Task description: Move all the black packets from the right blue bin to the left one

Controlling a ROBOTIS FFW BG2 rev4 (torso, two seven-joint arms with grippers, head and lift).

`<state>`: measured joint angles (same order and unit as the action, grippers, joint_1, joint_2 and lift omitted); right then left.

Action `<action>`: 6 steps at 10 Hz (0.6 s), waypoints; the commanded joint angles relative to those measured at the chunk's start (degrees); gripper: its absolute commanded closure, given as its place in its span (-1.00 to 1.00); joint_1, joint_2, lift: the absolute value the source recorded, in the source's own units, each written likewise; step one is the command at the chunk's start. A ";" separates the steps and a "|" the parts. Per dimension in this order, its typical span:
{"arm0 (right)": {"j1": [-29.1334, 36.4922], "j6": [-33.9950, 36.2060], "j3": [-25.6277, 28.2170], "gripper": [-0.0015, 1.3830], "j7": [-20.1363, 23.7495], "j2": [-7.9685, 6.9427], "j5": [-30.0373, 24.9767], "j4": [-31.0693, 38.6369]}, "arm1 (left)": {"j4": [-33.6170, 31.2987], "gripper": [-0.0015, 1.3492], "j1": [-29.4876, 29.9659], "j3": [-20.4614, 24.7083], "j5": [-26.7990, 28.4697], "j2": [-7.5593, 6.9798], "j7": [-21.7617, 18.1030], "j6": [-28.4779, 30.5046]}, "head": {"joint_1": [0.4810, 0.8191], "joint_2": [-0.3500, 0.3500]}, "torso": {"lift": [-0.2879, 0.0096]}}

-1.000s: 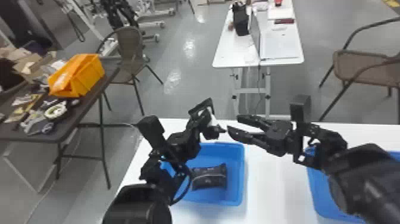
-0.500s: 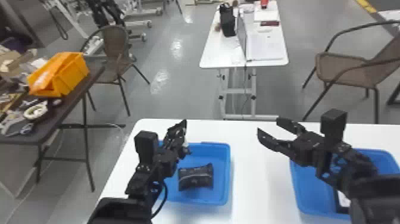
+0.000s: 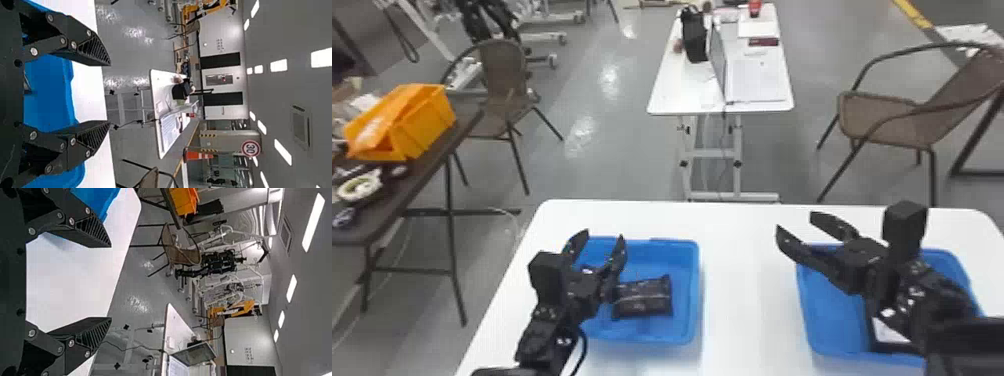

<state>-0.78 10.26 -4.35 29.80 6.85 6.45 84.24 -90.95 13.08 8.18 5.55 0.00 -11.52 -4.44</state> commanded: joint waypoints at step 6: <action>14.40 14.96 7.87 -0.41 -16.79 0.00 -0.74 13.76 | -0.28 -0.86 0.98 0.52 -3.27 0.15 2.20 -5.75 | 0.27 0.20 | 0.94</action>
<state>12.84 23.98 3.12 13.06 6.85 6.09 97.31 -91.21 14.06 8.70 2.52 0.00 -9.31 -10.16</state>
